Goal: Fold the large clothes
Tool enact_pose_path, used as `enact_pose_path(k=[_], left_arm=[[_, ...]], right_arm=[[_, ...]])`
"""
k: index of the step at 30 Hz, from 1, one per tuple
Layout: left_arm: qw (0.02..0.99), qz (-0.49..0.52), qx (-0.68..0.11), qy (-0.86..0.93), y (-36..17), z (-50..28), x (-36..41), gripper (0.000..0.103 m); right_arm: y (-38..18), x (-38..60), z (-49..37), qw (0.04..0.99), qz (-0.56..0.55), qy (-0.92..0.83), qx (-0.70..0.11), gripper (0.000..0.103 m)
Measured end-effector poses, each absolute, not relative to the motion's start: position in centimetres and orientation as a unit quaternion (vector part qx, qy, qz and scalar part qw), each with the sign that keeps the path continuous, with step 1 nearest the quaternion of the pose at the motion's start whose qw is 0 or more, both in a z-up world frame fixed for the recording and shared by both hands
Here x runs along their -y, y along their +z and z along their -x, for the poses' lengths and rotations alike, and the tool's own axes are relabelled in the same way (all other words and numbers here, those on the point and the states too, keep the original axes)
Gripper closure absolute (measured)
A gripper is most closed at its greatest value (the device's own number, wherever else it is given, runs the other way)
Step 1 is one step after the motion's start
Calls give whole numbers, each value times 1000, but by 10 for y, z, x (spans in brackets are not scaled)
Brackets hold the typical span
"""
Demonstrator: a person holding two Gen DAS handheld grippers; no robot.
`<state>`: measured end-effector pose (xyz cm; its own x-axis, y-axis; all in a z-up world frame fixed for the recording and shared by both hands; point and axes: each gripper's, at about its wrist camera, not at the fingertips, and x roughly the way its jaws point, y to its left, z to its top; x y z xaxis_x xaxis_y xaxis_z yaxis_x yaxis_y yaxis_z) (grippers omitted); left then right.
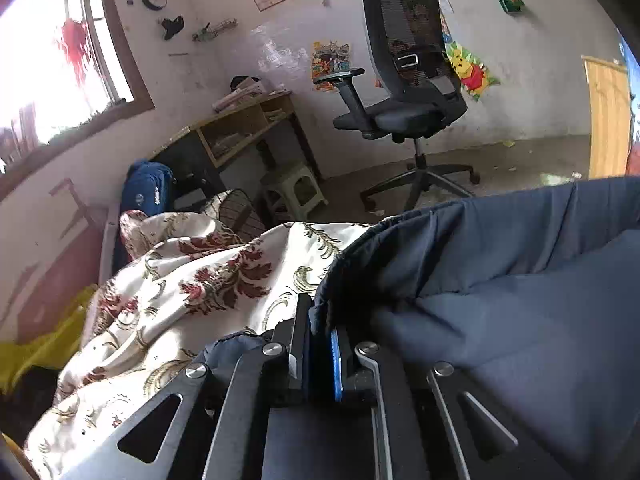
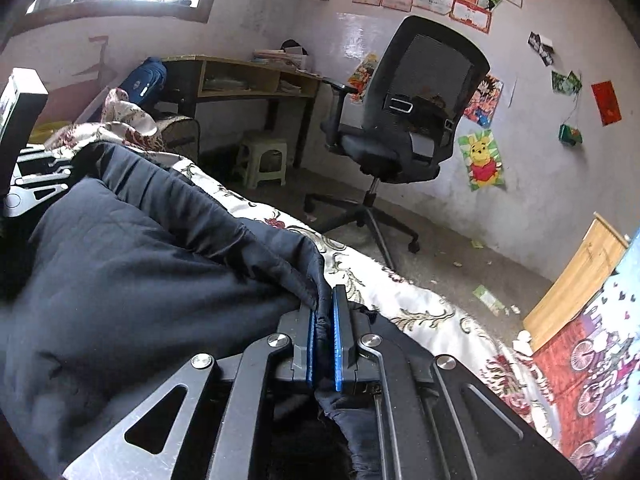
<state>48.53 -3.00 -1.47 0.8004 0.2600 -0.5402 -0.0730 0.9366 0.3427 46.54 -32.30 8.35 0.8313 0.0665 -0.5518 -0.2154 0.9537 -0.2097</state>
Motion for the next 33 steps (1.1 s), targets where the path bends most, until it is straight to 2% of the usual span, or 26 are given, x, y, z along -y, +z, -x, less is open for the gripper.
enact_pose_path(k=[2, 3, 4, 5, 6, 7, 10, 12, 17, 25, 33], left_arm=[[937, -153, -302, 86, -12, -482, 29, 83], [939, -153, -297, 86, -10, -479, 28, 79], [942, -149, -289, 85, -7, -475, 28, 63], [946, -143, -279, 81, -3, -469, 27, 36], [952, -135, -264, 79, 3, -461, 26, 23], [958, -125, -244, 84, 9, -452, 24, 7], [969, -101, -218, 64, 22, -431, 22, 6], [968, -93, -231, 37, 25, -424, 24, 6], [963, -85, -250, -51, 23, -397, 27, 6], [929, -128, -323, -131, -22, -388, 39, 6], [928, -111, -335, -120, -31, -433, 50, 0]], right_arm=[[82, 328, -465, 948, 118, 84, -283, 90], [84, 330, -462, 948, 103, 101, -282, 78], [84, 333, -462, 949, 93, 108, -280, 68], [86, 336, -458, 952, 85, 107, -275, 48], [87, 338, -454, 954, 80, 106, -269, 38], [91, 341, -448, 956, 73, 108, -261, 37], [97, 347, -432, 959, 58, 102, -259, 35], [101, 350, -419, 961, 44, 101, -254, 26], [104, 345, -376, 961, 33, 125, -243, 14], [37, 324, -363, 918, 42, 186, -348, 14], [28, 329, -426, 916, 13, 168, -364, 14]])
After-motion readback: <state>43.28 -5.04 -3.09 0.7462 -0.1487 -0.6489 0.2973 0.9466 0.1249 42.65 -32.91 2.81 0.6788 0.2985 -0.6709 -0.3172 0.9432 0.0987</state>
